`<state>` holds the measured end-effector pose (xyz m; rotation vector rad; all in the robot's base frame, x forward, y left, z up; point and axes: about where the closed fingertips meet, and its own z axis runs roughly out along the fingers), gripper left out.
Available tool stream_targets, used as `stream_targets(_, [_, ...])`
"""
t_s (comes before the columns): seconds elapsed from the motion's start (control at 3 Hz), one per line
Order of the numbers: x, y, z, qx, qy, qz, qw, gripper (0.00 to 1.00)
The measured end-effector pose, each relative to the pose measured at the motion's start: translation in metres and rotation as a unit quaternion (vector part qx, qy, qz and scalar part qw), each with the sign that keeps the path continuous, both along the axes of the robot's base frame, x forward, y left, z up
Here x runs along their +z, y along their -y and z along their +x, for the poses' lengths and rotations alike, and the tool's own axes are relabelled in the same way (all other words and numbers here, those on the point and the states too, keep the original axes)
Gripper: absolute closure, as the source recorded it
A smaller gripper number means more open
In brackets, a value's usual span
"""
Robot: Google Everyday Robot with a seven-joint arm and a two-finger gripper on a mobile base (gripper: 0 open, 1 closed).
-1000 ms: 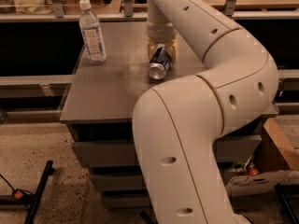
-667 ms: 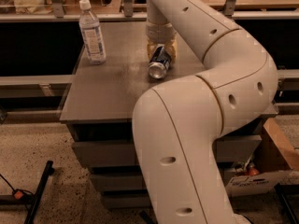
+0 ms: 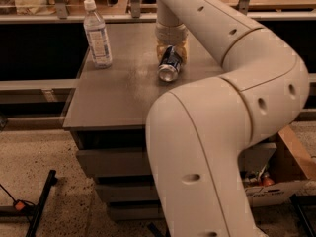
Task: Place pepsi can upright
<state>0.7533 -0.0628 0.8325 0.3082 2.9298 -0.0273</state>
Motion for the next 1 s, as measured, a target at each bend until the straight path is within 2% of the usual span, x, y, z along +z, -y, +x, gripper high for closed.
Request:
stream_targets(0.33, [0.038, 0.027, -0.006, 0.041, 0.093, -0.003, 0.9948, 1.0])
stream_targets(0.67, [0.08, 0.054, -0.042, 0.097, 0.173, 0.014, 0.9799, 1.0])
stream_targets(1.0, [0.075, 0.063, -0.06, 0.132, 0.195, 0.014, 0.9717, 1.0])
